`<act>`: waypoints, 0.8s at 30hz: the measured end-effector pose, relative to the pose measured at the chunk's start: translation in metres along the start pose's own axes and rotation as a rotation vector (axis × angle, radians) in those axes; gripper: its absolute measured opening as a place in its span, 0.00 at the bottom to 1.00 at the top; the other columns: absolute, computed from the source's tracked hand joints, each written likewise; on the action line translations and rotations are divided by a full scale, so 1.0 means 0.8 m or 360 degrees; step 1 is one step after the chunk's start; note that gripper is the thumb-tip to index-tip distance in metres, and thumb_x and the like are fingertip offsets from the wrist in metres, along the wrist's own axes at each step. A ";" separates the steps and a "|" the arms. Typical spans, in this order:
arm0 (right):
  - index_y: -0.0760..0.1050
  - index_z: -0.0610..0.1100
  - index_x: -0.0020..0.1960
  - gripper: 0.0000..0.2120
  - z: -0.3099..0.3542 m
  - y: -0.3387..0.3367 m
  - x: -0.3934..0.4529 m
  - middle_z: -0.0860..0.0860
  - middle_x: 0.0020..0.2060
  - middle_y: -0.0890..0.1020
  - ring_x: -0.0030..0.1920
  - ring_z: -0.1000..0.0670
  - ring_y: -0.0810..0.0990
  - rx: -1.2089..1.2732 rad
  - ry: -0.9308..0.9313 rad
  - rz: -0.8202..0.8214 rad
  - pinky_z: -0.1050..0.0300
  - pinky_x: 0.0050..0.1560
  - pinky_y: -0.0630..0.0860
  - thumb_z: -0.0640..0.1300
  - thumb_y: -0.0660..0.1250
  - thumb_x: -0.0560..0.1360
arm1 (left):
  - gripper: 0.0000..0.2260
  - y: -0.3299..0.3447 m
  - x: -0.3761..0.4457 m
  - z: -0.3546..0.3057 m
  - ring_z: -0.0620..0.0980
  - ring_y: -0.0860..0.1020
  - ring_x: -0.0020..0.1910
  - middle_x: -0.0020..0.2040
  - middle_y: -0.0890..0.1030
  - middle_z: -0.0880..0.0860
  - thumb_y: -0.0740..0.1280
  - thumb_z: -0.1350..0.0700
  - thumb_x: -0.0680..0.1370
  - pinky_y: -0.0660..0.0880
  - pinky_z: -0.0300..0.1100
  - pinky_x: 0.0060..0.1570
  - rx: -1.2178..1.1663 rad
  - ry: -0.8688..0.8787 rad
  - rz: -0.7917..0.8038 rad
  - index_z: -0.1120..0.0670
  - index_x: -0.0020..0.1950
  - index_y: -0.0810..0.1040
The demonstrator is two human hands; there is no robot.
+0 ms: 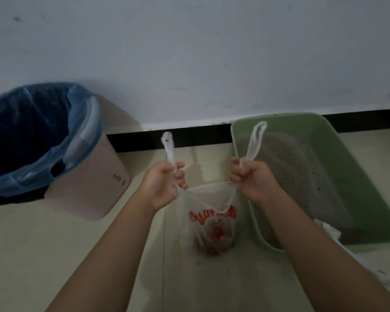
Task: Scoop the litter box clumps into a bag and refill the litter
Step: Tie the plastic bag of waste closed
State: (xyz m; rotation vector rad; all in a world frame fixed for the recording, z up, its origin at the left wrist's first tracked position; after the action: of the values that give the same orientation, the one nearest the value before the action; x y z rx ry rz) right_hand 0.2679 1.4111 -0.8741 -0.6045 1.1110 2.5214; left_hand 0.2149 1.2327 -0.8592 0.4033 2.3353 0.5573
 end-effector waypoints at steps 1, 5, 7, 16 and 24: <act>0.66 0.38 0.39 0.15 -0.003 -0.005 -0.001 0.49 0.18 0.66 0.18 0.53 0.67 0.0071 -0.0012 -0.0027 0.66 0.24 0.69 0.31 0.54 0.53 | 0.12 -0.006 0.001 0.002 0.47 0.62 0.28 0.28 0.65 0.52 0.49 0.62 0.78 0.62 0.38 0.34 0.0018 0.0012 -0.0032 0.60 0.42 0.70; 0.69 0.34 0.42 0.11 -0.026 -0.026 0.001 0.44 0.30 0.68 0.32 0.48 0.68 -0.0156 0.0040 -0.0189 0.58 0.37 0.69 0.26 0.49 0.73 | 0.12 -0.017 0.007 0.022 0.47 0.68 0.28 0.26 0.71 0.52 0.51 0.63 0.81 0.67 0.39 0.35 0.0116 0.0092 -0.0237 0.60 0.44 0.72; 0.70 0.35 0.45 0.10 -0.034 -0.029 0.002 0.43 0.33 0.72 0.36 0.47 0.73 -0.0345 -0.0045 -0.0234 0.56 0.42 0.72 0.32 0.51 0.79 | 0.12 -0.016 0.006 0.028 0.47 0.72 0.29 0.33 0.73 0.54 0.51 0.61 0.82 0.71 0.41 0.38 -0.0020 0.0185 -0.0268 0.58 0.44 0.71; 0.68 0.43 0.39 0.15 -0.044 -0.012 0.008 0.54 0.14 0.63 0.15 0.59 0.63 -0.0579 -0.0145 -0.0191 0.68 0.18 0.65 0.41 0.50 0.82 | 0.11 -0.006 0.017 0.040 0.42 0.63 0.15 0.21 0.65 0.50 0.52 0.59 0.82 0.69 0.39 0.30 0.0149 0.0181 -0.0464 0.57 0.41 0.68; 0.70 0.45 0.40 0.12 -0.044 0.008 0.001 0.52 0.29 0.65 0.30 0.54 0.63 -0.1850 -0.0270 0.0064 0.61 0.32 0.59 0.43 0.53 0.80 | 0.12 -0.025 0.013 0.045 0.40 0.59 0.15 0.19 0.63 0.46 0.54 0.58 0.82 0.57 0.29 0.17 0.0640 0.0080 -0.0403 0.57 0.40 0.70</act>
State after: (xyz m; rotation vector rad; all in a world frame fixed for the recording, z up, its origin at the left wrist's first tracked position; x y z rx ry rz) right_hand 0.2735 1.3803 -0.8920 -0.5717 -0.5202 2.9804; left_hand 0.2297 1.2302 -0.8991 0.2686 2.4969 -0.0264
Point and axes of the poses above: each hand's wrist, its own x-axis towards the middle knuckle, its own y-axis out of the palm, z = x × y, the point moved 1 cm from there along x, towards the middle knuckle
